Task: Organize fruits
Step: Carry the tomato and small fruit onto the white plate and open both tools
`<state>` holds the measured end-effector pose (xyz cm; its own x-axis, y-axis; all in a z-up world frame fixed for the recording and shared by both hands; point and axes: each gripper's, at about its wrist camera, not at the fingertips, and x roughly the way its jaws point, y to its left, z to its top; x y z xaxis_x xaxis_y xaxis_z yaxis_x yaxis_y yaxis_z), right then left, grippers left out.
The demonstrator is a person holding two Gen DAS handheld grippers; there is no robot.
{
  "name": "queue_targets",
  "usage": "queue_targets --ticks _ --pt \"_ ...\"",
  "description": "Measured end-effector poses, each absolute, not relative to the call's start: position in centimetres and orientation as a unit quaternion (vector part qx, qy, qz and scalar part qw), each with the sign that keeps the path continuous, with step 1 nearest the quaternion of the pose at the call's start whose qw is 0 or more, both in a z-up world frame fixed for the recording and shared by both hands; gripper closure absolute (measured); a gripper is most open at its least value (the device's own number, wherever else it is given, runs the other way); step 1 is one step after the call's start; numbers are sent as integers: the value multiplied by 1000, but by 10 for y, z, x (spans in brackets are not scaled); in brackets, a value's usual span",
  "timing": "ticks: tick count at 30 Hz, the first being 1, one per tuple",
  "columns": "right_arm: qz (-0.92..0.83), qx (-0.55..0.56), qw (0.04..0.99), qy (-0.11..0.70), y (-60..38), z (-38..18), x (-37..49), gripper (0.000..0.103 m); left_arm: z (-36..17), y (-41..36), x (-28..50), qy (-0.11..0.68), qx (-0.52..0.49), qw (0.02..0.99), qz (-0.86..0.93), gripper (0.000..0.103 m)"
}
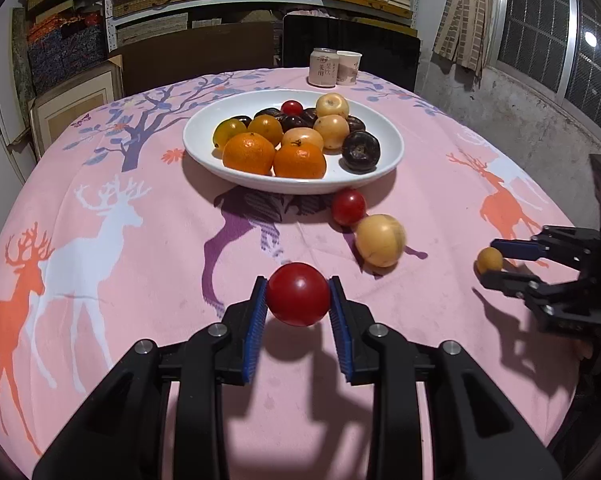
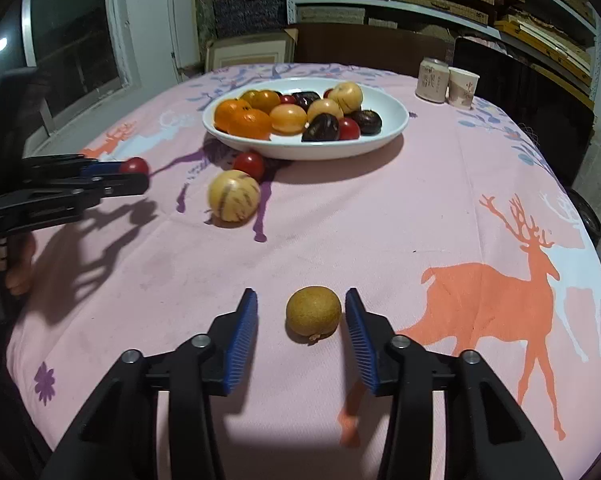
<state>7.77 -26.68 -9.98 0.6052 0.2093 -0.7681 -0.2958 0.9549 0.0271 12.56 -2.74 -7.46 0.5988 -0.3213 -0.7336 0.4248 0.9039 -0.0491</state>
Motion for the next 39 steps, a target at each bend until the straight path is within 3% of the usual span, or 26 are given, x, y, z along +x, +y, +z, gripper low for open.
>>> queue_targets --ticks 2,28,39 --pt "136 -44 893 427 -269 -102 80 74 -77 -25 123 400 61 891 -208 73" --pt "154 31 898 412 -290 -92 64 75 -75 -19 111 401 54 897 -178 73" --pt "170 56 906 383 -298 -50 89 75 -39 -25 118 376 52 904 -195 73"
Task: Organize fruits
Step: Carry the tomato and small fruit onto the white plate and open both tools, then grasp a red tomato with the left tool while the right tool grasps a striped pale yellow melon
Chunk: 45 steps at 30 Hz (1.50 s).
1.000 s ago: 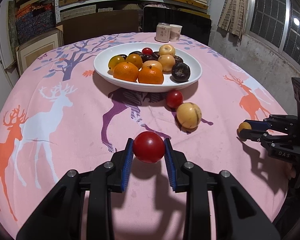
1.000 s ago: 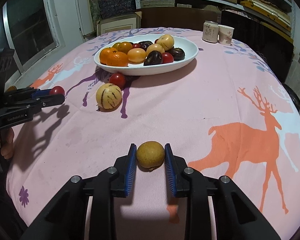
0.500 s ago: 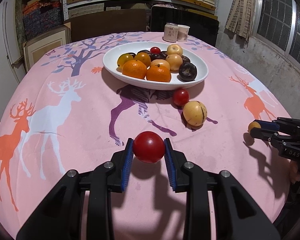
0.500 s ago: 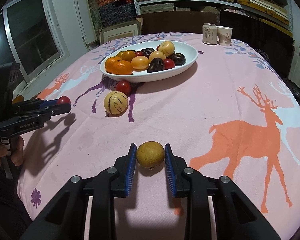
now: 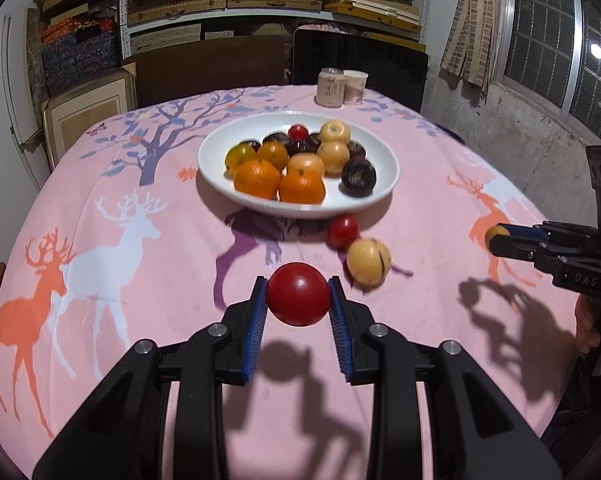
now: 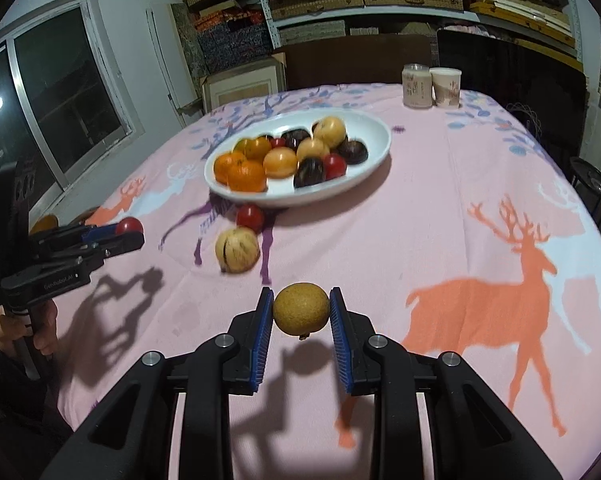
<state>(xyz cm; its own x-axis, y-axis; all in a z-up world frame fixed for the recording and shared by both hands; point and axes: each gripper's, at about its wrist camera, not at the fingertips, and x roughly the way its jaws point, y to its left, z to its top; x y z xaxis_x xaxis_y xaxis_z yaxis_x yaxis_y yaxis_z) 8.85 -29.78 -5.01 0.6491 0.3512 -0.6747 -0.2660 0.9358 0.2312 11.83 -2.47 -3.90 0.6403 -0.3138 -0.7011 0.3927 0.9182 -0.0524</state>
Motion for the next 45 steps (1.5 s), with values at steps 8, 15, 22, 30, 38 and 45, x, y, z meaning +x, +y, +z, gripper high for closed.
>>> queue_targets --ticks 8,15,22,30,38,45 --pt "180 114 905 369 -303 2 189 75 10 -41 212 359 46 913 -188 73" --pt "181 145 873 428 -280 -24 282 75 -17 -71 299 403 37 897 -177 73" --pt "185 134 871 435 -261 -39 296 72 -27 -66 316 404 4 900 -164 36" --pt "200 28 891 406 -250 -31 207 64 -13 -36 242 366 0 915 -166 19" --pt "209 -62 878 427 -204 -80 141 60 -56 -15 187 408 21 902 -143 19" --pt "197 -64 876 435 -189 -93 155 46 -71 5 175 420 -6 898 -127 19"
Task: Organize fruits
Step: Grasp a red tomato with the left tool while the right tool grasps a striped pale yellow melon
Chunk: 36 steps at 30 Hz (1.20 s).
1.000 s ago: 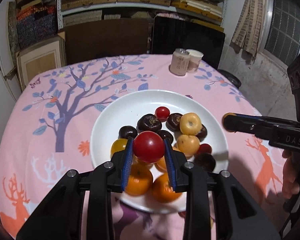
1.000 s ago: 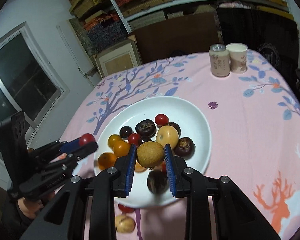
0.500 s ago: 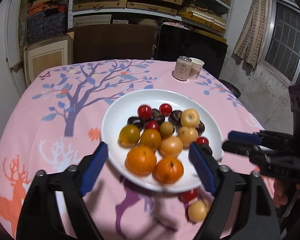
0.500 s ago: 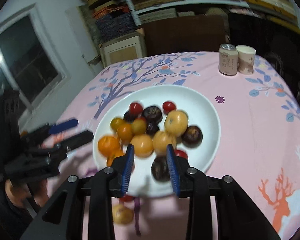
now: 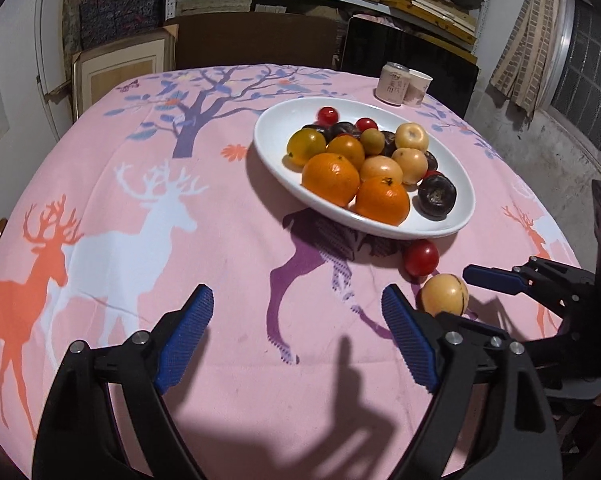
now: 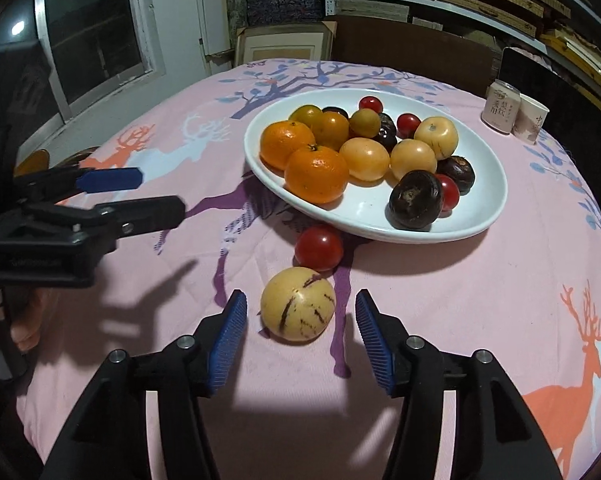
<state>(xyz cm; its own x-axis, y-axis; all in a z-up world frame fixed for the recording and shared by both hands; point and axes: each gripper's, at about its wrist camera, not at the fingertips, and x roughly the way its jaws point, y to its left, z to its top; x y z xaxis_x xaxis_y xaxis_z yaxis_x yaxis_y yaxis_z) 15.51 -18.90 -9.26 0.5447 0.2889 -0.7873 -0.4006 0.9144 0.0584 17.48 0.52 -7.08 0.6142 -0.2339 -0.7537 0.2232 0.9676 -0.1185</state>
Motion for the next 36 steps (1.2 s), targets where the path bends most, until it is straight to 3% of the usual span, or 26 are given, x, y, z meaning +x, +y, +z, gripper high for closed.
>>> queue_targets --ticks 1,2,13,21,23,25,33,36 --pt "197 -64 873 442 -188 -96 157 61 -72 6 175 424 -8 897 -125 19" --pt "199 -66 872 443 -187 -98 158 62 -73 6 175 427 -9 896 -125 19" --pt "159 10 902 400 -254 -78 140 62 -68 -57 171 429 53 886 -166 19" --pt "122 63 908 397 -303 -94 140 62 -80 -120 186 424 84 889 -152 19" --pt "128 71 905 399 -304 -97 140 62 -85 -122 192 428 83 887 -149 32" --pt "136 78 905 394 -305 -96 139 62 -93 -120 200 449 72 878 -148 53" --pt "153 88 900 398 -305 -98 140 62 -101 -126 206 436 84 884 -142 54" --pt "151 90 899 400 -306 -98 140 62 -100 -127 203 428 87 886 -152 74"
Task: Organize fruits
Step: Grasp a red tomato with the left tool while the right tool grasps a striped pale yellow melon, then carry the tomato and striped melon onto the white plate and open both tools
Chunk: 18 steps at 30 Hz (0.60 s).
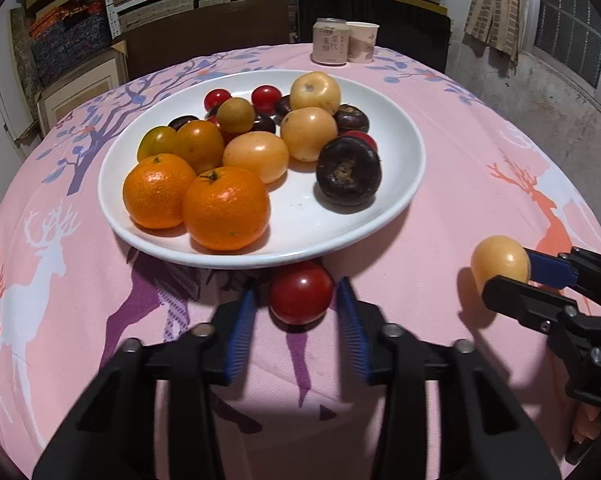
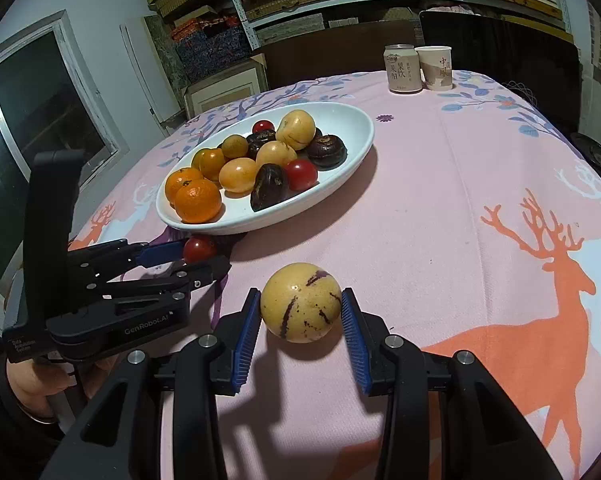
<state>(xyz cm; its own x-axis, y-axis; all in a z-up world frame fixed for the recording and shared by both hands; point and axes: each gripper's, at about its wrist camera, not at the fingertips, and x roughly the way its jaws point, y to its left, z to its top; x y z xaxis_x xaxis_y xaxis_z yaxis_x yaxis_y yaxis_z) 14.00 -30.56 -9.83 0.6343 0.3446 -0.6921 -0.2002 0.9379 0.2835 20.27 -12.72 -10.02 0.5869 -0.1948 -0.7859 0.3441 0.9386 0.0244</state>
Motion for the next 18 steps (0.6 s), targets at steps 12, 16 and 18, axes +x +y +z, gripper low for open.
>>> queue_targets --ticks 12,16,18 --pt "155 103 897 401 -310 -100 141 62 -94 -129 188 413 96 891 -163 74" --pt "158 107 896 400 -311 -100 141 62 -92 -127 183 411 95 892 -163 74" --pt "157 107 897 399 -311 -100 141 62 -91 -124 182 410 90 893 -163 74"
